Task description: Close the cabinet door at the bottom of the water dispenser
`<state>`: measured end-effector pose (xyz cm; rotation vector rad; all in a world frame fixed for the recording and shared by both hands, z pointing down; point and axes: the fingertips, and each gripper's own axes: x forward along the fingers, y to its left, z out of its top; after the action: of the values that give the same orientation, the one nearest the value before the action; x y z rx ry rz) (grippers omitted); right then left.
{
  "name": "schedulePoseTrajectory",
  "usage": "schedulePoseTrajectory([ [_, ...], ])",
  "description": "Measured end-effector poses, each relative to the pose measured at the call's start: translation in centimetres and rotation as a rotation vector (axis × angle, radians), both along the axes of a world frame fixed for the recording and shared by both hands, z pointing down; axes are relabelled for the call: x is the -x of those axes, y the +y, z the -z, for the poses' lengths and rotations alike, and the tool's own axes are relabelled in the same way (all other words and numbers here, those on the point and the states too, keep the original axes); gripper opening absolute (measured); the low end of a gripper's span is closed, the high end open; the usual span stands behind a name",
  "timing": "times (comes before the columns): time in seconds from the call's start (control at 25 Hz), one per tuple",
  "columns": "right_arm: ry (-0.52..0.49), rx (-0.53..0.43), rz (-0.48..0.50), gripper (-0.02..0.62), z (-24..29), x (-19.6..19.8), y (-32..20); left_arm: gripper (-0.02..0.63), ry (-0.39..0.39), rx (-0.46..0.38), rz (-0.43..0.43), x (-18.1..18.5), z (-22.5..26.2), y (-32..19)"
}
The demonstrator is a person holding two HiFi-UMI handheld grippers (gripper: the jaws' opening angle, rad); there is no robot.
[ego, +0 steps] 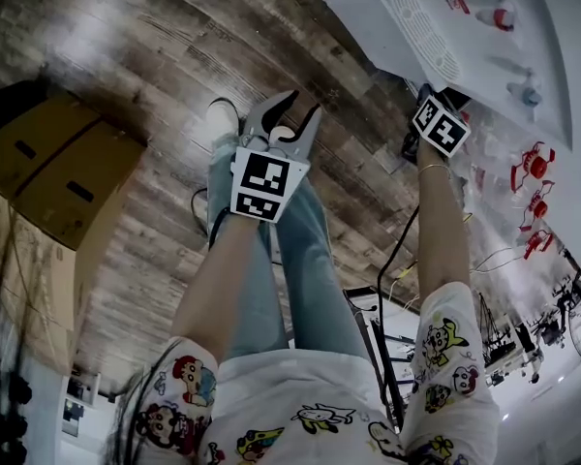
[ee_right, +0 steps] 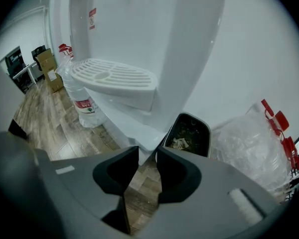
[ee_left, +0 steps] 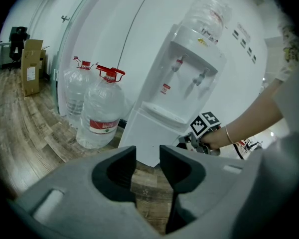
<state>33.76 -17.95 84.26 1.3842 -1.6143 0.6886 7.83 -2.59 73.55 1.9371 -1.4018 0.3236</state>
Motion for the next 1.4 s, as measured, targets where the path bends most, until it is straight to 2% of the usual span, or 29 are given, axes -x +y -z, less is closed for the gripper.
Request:
schedulePoseTrajectory([
  [0.52,0.014,-0.036,-0.002,0.11,0.4,-1.2,-2.5,0.141,-0.012,-0.004,-0.009,-0.5,0.0,-0.3],
  [0.84,0.023,-0.021,0.013,0.117,1.2,-0.7,-1.8,0.141,-0.018,-0.006,0.008,-0.2,1.0,-0.3],
  [1.12,-0.007,0.004,0.02,0.117,3.9,1.4,0.2,0.141,-0.04,-0.041,0.019,0.8,5.1,-1.5],
  [1.4,-0.06,0.003,0.095,0.121,9.0,5.5,1.5,0.141,-0.069,-0.09,0.017,2.3,11.1,-2.3],
])
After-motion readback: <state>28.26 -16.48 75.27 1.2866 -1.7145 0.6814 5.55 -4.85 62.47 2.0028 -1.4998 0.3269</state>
